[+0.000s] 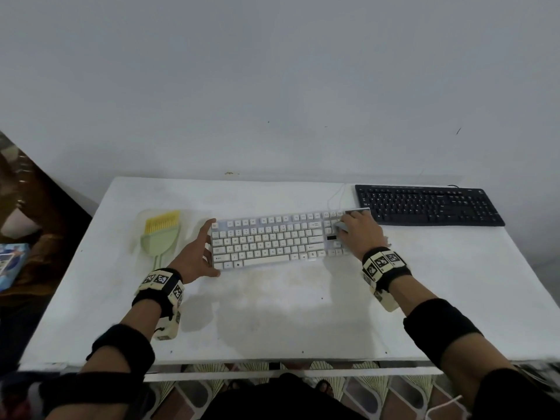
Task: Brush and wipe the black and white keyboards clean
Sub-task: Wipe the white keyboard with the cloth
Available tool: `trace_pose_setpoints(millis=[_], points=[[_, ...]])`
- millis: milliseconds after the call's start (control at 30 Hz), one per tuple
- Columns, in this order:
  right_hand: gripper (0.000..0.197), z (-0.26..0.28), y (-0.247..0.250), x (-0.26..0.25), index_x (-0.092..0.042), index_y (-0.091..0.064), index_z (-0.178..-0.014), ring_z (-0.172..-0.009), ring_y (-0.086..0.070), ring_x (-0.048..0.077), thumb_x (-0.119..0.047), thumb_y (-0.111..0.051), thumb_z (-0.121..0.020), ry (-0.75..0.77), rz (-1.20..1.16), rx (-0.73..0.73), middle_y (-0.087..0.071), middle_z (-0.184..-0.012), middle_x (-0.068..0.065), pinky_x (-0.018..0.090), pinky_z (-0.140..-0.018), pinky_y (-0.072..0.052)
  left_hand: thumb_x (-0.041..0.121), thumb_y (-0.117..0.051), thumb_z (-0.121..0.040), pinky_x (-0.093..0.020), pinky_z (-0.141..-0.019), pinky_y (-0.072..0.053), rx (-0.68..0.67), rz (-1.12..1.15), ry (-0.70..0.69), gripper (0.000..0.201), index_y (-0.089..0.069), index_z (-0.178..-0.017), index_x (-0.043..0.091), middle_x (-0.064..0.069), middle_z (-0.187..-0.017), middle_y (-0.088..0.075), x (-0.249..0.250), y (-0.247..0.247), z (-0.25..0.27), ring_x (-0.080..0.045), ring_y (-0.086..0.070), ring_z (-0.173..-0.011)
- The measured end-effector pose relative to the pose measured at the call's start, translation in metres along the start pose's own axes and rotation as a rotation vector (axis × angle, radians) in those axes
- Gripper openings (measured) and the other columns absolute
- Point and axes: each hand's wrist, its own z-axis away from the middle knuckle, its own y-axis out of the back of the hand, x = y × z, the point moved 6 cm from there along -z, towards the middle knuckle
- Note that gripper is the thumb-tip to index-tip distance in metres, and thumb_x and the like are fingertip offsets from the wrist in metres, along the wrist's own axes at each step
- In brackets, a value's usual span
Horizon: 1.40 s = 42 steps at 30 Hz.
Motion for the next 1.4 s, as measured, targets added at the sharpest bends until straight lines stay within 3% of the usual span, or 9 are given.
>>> trace_pose_setpoints(millis=[133, 233, 400, 533, 633, 933, 1067, 1167, 1400], points=[[0.042, -0.001, -0.001, -0.026, -0.018, -0.071, -0.094, -0.09, -0.056, 0.022, -0.042, -0.036, -0.095, 0.086, -0.046, -0.004, -0.069, -0.09, -0.001, 0.034, -0.085, -0.049, -0.012, -0.088, -0.066, -0.028, -0.069, -0.061, 0.006, 0.0, -0.004, 0.135, -0.005, -0.148, 0.057, 0.0, -0.12, -0.055, 0.001, -0.001, 0.0, -0.025, -0.069, -0.083], [0.025, 0.001, 0.002, -0.03, -0.014, -0.071, -0.099, -0.093, -0.056, 0.025, -0.034, -0.057, -0.096, 0.119, -0.035, -0.008, -0.068, -0.091, 0.003, 0.037, -0.072, -0.053, -0.013, -0.087, -0.066, -0.028, -0.069, -0.061, 0.011, 0.007, -0.01, 0.135, -0.005, -0.146, 0.058, 0.0, -0.122, -0.053, 0.002, -0.001, 0.001, -0.025, -0.068, -0.082], [0.038, 0.002, 0.005, 0.015, -0.021, -0.071, -0.094, -0.092, -0.059, 0.018, -0.04, -0.039, -0.1, 0.009, 0.048, -0.02, -0.07, -0.095, -0.005, 0.035, -0.094, -0.046, -0.012, -0.088, -0.067, -0.029, -0.069, -0.061, 0.007, 0.0, -0.005, 0.135, -0.004, -0.148, 0.056, -0.001, -0.12, -0.054, 0.003, -0.001, 0.001, -0.026, -0.069, -0.084], [0.034, 0.006, 0.015, -0.007, -0.02, -0.07, -0.081, -0.078, -0.055, 0.013, -0.029, -0.043, -0.1, 0.067, 0.008, 0.045, -0.067, -0.081, -0.007, 0.036, -0.095, -0.045, -0.013, -0.088, -0.066, -0.031, -0.071, -0.062, 0.008, 0.005, -0.001, 0.135, -0.005, -0.148, 0.054, -0.002, -0.121, -0.053, 0.002, -0.001, 0.001, -0.028, -0.069, -0.085], [0.038, 0.002, -0.005, -0.025, -0.023, -0.069, -0.089, -0.085, -0.055, 0.012, -0.035, -0.035, -0.099, 0.174, 0.02, -0.011, -0.068, -0.089, -0.009, 0.031, -0.094, -0.042, -0.013, -0.088, -0.066, -0.034, -0.073, -0.063, 0.014, 0.002, -0.006, 0.136, -0.005, -0.149, 0.054, -0.002, -0.122, -0.052, 0.002, -0.001, 0.001, -0.028, -0.068, -0.084], [0.041, 0.005, 0.0, 0.075, -0.027, -0.067, -0.089, -0.087, -0.054, 0.016, -0.05, -0.034, -0.097, -0.17, 0.074, 0.014, -0.062, -0.085, -0.01, 0.03, -0.082, -0.046, -0.012, -0.089, -0.066, -0.031, -0.071, -0.062, 0.02, -0.009, -0.005, 0.137, -0.003, -0.146, 0.06, -0.004, -0.122, -0.053, -0.001, -0.001, 0.0, -0.028, -0.069, -0.085], [0.04, 0.002, 0.001, 0.063, -0.023, -0.062, -0.078, -0.079, -0.053, 0.018, -0.042, -0.032, -0.094, -0.123, 0.038, 0.049, -0.06, -0.078, -0.009, 0.031, -0.079, -0.047, -0.012, -0.089, -0.065, -0.03, -0.07, -0.062, 0.019, -0.006, -0.005, 0.138, -0.003, -0.144, 0.062, -0.001, -0.122, -0.053, -0.002, -0.001, -0.001, -0.025, -0.069, -0.085], [0.036, 0.006, 0.0, 0.049, -0.023, -0.065, -0.081, -0.079, -0.047, 0.016, -0.036, -0.036, -0.097, -0.021, 0.073, 0.015, -0.063, -0.082, -0.008, 0.031, -0.077, -0.044, -0.012, -0.089, -0.065, -0.032, -0.072, -0.062, 0.023, -0.005, -0.006, 0.138, -0.004, -0.143, 0.064, -0.001, -0.122, -0.053, -0.002, -0.001, -0.002, -0.025, -0.069, -0.085], [0.031, 0.012, 0.018, 0.083, -0.015, -0.066, -0.084, -0.087, -0.056, 0.025, -0.039, -0.051, -0.098, -0.308, 0.016, 0.072, -0.061, -0.078, 0.001, 0.033, -0.069, -0.049, -0.01, -0.089, -0.066, -0.034, -0.074, -0.063, 0.031, -0.01, -0.009, 0.139, -0.003, -0.142, 0.067, -0.003, -0.123, -0.054, -0.003, -0.001, -0.001, -0.027, -0.069, -0.086]])
